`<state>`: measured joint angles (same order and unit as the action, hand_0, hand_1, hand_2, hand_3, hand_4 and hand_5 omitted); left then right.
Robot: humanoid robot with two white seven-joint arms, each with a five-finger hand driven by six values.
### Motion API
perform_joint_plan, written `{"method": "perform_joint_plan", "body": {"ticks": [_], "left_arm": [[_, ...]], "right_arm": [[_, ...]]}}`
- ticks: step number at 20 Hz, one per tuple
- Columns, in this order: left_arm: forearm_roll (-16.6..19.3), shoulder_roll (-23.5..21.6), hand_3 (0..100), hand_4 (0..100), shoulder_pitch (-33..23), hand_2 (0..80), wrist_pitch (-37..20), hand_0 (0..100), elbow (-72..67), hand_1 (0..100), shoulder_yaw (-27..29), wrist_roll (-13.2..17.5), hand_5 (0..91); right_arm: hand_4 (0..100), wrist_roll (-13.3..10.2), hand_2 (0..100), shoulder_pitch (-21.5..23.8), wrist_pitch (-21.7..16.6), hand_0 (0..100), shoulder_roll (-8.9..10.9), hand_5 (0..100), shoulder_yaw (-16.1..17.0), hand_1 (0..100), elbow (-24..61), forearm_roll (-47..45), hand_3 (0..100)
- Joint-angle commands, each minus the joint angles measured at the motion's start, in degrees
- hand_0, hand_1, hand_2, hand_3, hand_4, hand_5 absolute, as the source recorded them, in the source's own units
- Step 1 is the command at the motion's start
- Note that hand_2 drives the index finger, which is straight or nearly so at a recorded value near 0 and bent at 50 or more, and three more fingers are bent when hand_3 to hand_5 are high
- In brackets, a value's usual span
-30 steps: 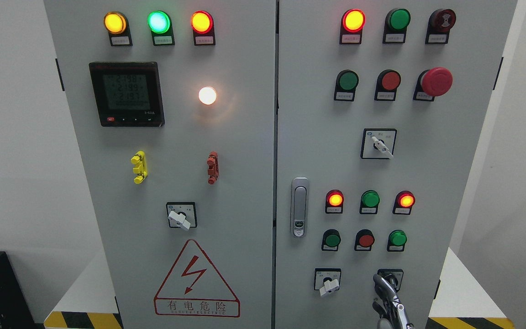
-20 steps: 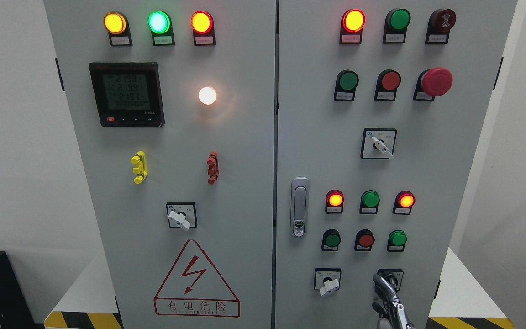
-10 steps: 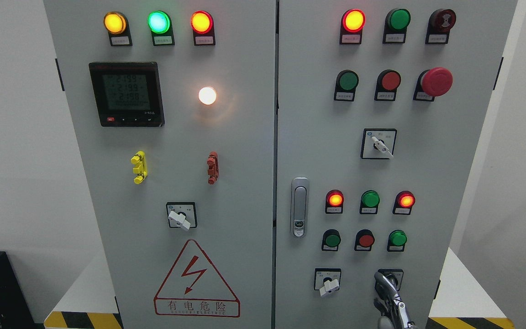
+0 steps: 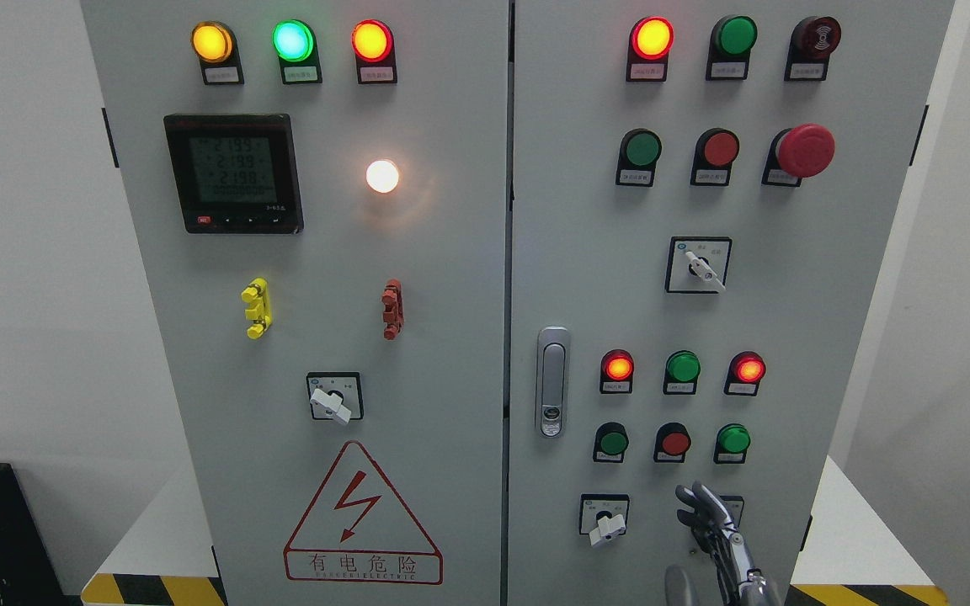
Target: Release door handle
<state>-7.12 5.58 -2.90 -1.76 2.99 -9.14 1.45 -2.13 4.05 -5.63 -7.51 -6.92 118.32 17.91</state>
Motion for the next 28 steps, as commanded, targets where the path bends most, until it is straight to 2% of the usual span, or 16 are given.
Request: {"method": "perform_joint_plan", "body": {"ticks": [1,2,3,4,7,12,17,18,22,28], "left_arm": [[0.0,0.0,11,0,0.0,4.5,0.2,0,0.0,0,0.0,0.0,0.0],[0.0,0.0,11,0,0.0,4.5,0.1,0,0.0,0,0.0,0.0,0.0],[0.0,0.0,11,0,0.0,4.4,0.1,0,0.0,0,0.0,0.0,0.0],[0.0,0.0,11,0,0.0,4.3,0.1,0,0.0,0,0.0,0.0,0.0],[0.0,0.0,11,1,0.0,4.3,0.1,0,0.0,0,0.0,0.0,0.0],[0.0,0.0,11,0,0.0,4.4,0.1,0,0.0,0,0.0,0.0,0.0],[0.0,0.0,11,1,0.0,4.3,0.1,0,0.0,0,0.0,0.0,0.0],[0.0,0.0,11,1,0.0,4.3,0.2,0,0.0,0,0.0,0.0,0.0],[0.0,0.0,11,1,0.0,4.3,0.2,0,0.0,0,0.0,0.0,0.0],[0.0,0.0,11,1,0.0,4.3,0.2,0,0.0,0,0.0,0.0,0.0]], "right_arm": [[63,-0.2,0,-2.9,-0.2,49,-0.05,60,0.0,27,0.2,7.5,62],[63,-0.2,0,-3.4,-0.2,49,-0.05,60,0.0,27,0.2,9.8,62],[67,-0.2,0,-3.8,-0.1,48,-0.05,68,0.0,28,0.2,12.1,66],[68,-0.2,0,-4.2,-0.1,47,-0.05,71,-0.1,29,0.2,14.4,67],[70,-0.7,0,-4.5,0.1,46,-0.05,74,-0.4,29,0.2,20.0,69],[72,-2.2,0,-5.8,0.4,45,-0.14,74,-0.5,28,-0.3,30.8,71],[73,-2.1,0,-6.9,0.4,44,-0.14,75,-0.9,29,-0.6,41.5,71],[73,-2.1,0,-7.2,1.0,43,-0.14,75,-1.4,30,-1.0,43.2,71],[73,-1.9,0,-9.1,7.7,42,-0.14,75,-4.0,30,-1.4,48.1,72],[73,-2.0,0,-11.8,8.4,41,-0.14,75,-4.4,31,-5.2,52.7,71]]}}
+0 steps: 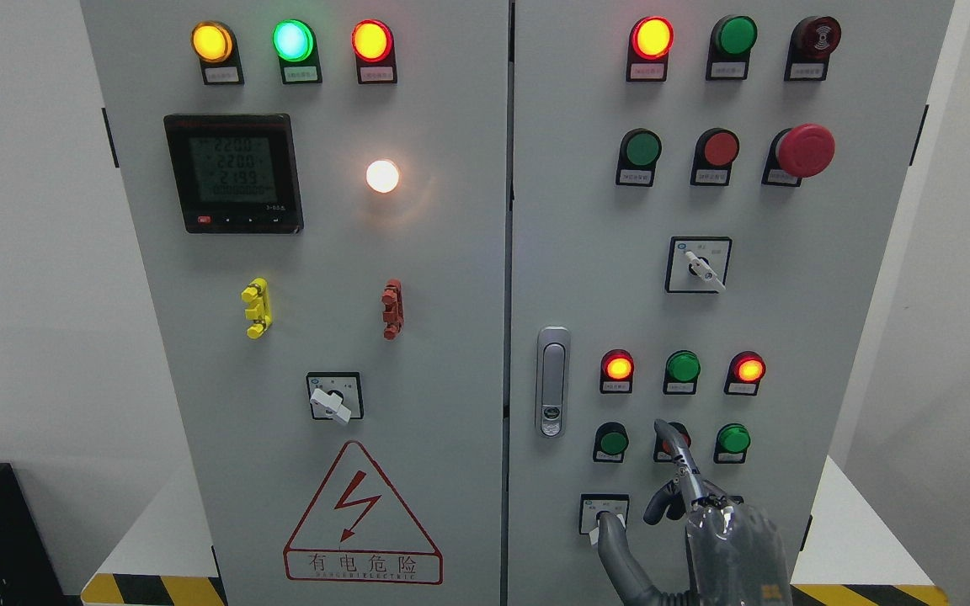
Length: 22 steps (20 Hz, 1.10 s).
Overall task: Release door handle
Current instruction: 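Move the right hand up toward the silver door latch handle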
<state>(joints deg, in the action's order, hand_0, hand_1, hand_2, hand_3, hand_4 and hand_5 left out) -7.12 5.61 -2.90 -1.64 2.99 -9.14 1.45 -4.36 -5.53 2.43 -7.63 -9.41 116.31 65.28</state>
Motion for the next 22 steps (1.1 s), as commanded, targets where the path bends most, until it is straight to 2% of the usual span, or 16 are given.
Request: {"method": "perform_joint_plan", "body": {"ticks": [1,7,11,22], "left_arm": [[0.0,0.0,11,1,0.0,4.3,0.0,0,0.0,0,0.0,0.0,0.0],[0.0,0.0,11,1,0.0,4.3,0.1,0,0.0,0,0.0,0.0,0.0],[0.0,0.0,11,1,0.0,4.3,0.1,0,0.0,0,0.0,0.0,0.0],[0.0,-0.1,11,0,0.0,4.3,0.1,0,0.0,0,0.0,0.0,0.0]], "right_arm": [[73,0.2,0,-2.6,0.4,41,-0.02,75,-2.6,31,-3.3,6.3,71],[73,0.3,0,-3.3,0.9,41,-0.10,75,-5.2,31,-5.0,10.9,71],[73,0.5,0,-4.6,5.6,40,-0.19,75,-7.5,31,-6.5,13.0,71],[72,0.3,0,-5.5,6.9,39,-0.19,74,-10.4,27,-9.4,15.8,71]]}}
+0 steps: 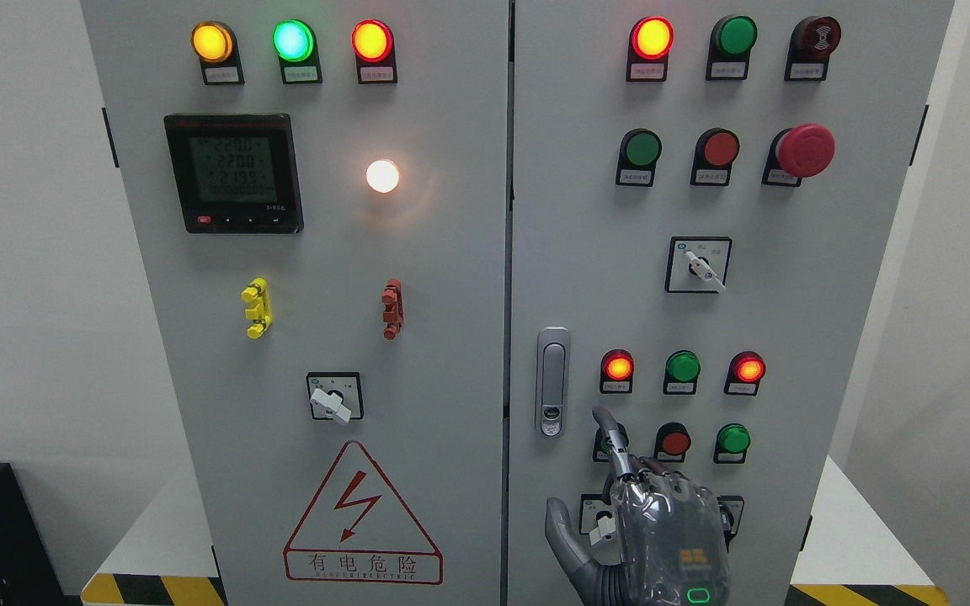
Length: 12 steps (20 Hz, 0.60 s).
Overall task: Release door handle
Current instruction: 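Move the right hand up toward the silver door latch handle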
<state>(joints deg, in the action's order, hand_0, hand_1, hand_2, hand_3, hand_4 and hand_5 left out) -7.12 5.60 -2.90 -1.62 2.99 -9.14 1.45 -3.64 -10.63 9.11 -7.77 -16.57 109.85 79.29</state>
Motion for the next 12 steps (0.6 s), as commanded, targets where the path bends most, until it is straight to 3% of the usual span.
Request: {"method": "perform_joint_plan", "body": {"ticks": [1,12], "left_arm": [[0.0,-0.1,11,0,0.0,4.3,0.0,0,0.0,0,0.0,0.0,0.0],[0.0,-0.1,11,1,0.0,4.4,-0.1,0,0.0,0,0.0,0.0,0.0]], "right_arm": [[72,-0.4,0,-0.4,0.3,39,-0.05,74,-3.4,26,-3.0,1.8,71],[72,-0.3,0,-3.4,2.3,39,-0.14,75,-4.0,26,-6.3,2.3,71]]}}
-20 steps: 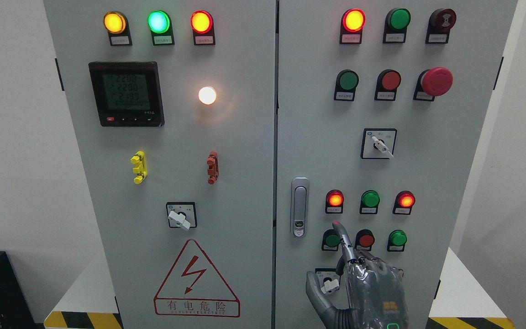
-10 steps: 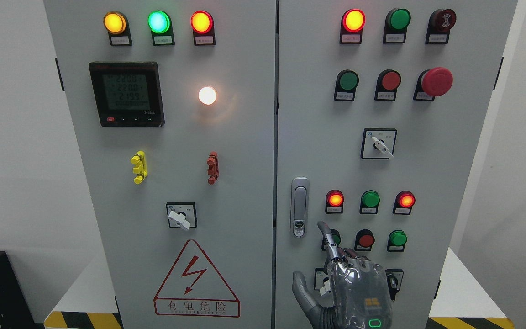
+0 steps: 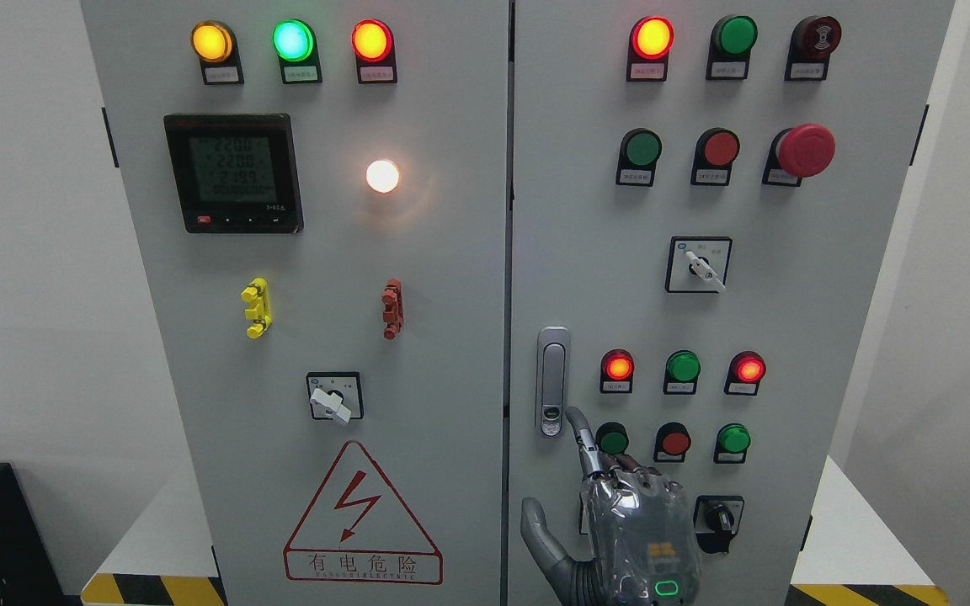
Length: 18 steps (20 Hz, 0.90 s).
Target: Release door handle
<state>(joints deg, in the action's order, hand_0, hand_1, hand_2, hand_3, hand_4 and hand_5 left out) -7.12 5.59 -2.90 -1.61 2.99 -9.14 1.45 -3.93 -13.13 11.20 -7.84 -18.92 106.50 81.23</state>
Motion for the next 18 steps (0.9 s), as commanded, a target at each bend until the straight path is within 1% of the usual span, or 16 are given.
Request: {"method": "perform_joint_plan", "body": {"ticks": [1,8,18], "left_arm": [[0.0,0.0,11,1,0.0,4.3,0.0,0,0.0,0,0.0,0.0,0.0],[0.0,-0.1,11,0,0.0,4.4,-0.1,0,0.0,0,0.0,0.0,0.0],[0.0,0.0,11,1,0.0,4.4,-0.1,0,0.0,0,0.0,0.0,0.0]], "right_arm": [[72,-0.1,0,-0.9,0.4,39,-0.07,75,-1.7,26,-3.2,0.3,71],[72,-0.1,0,-0.9,2.0,39,-0.07,75,-1.8,26,-3.4,0.4,72],[72,0.0,0,-1.3,2.1,39,-0.07,74,-1.7,26,-4.5,0.3,72]]}}
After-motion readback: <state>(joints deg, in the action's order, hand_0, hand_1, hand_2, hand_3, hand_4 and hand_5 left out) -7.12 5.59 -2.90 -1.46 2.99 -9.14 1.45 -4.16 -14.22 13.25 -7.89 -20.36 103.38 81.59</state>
